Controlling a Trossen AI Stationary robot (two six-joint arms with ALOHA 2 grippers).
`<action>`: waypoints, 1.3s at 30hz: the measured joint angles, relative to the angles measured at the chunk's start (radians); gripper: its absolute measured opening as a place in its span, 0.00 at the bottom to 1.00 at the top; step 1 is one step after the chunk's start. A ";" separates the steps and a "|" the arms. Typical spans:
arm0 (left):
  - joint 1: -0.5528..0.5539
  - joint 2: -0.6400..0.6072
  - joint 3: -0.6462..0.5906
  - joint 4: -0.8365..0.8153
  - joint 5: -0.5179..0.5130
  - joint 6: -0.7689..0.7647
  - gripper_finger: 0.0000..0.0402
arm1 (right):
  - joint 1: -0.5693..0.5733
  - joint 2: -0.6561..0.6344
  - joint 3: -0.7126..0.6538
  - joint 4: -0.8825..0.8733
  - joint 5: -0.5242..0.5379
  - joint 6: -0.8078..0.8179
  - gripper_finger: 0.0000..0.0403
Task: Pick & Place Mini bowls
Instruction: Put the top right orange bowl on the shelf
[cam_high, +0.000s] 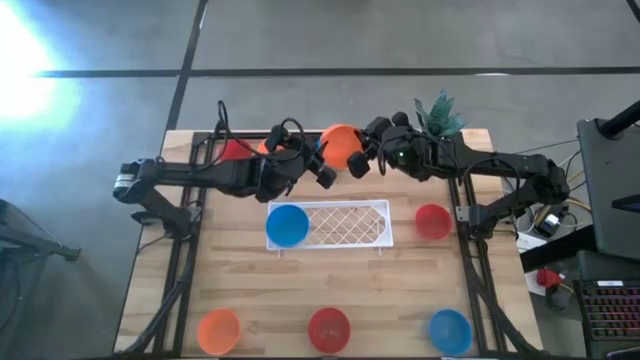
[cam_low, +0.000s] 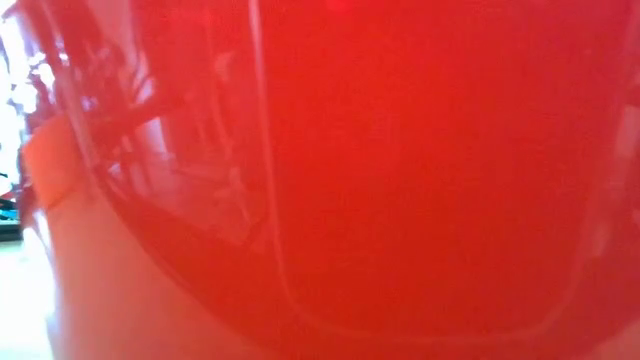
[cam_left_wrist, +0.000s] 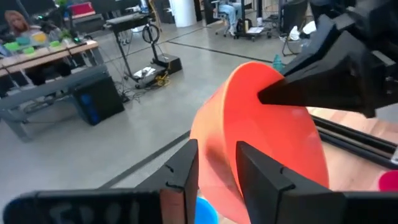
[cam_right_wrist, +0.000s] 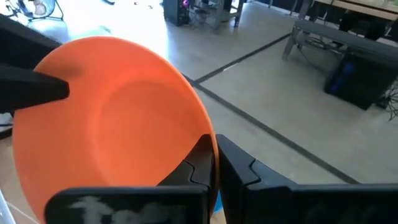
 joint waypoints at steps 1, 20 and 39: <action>0.003 0.000 0.000 0.000 0.016 -0.004 0.22 | 0.000 0.000 0.000 0.002 0.000 -0.001 0.02; 0.023 0.000 0.036 -0.032 0.054 -0.031 0.00 | 0.008 -0.031 0.000 0.015 -0.027 -0.058 0.18; 0.067 -0.004 0.170 -0.480 0.666 -0.061 0.00 | 0.147 -0.285 0.000 -0.012 -0.300 -0.074 0.40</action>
